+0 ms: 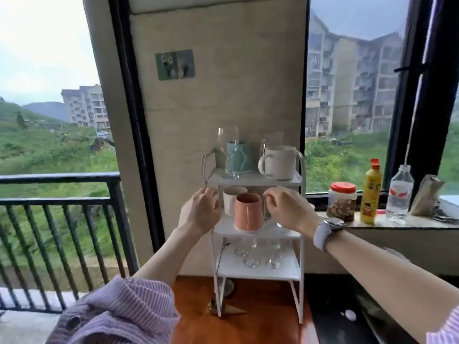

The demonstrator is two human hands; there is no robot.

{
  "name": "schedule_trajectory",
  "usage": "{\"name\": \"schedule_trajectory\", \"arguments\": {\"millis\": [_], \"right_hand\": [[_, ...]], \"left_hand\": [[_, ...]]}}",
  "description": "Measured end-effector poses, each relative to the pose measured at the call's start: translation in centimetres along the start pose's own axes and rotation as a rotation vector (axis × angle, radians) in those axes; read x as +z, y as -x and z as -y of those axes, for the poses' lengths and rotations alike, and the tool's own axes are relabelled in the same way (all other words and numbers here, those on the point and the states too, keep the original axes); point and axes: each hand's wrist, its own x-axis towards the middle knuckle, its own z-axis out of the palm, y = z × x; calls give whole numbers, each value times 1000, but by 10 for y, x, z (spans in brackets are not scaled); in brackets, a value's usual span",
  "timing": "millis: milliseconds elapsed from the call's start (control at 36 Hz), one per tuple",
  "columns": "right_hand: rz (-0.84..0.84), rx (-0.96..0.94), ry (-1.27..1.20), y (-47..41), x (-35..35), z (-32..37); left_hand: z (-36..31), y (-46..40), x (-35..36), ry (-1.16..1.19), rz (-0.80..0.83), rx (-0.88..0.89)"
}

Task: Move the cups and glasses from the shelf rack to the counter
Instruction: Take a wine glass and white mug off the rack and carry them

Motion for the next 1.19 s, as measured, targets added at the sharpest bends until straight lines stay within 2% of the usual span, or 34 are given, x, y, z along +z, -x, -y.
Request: {"name": "schedule_trajectory", "arguments": {"millis": [250,528,694,806,972,1194], "right_hand": [[-187,88,-123,-79,26,-24],[-247,187,-476,-125,46,-37],[-238,278,-638,-143,50,-37],[-300,334,-633,-148,51,-36],[-408,418,-650,-143,45,-37],[-545,243,-518,-110,36,-45]], "left_hand": [[-2,-90,42,222,-144,-64],[-4,-157,75,519,-160,-245],[-5,-174,91,655,-161,-270],[-7,-176,95,666,-130,-269],[-10,-161,90,642,-185,-213],[-11,-102,65,632,-307,-133]]}}
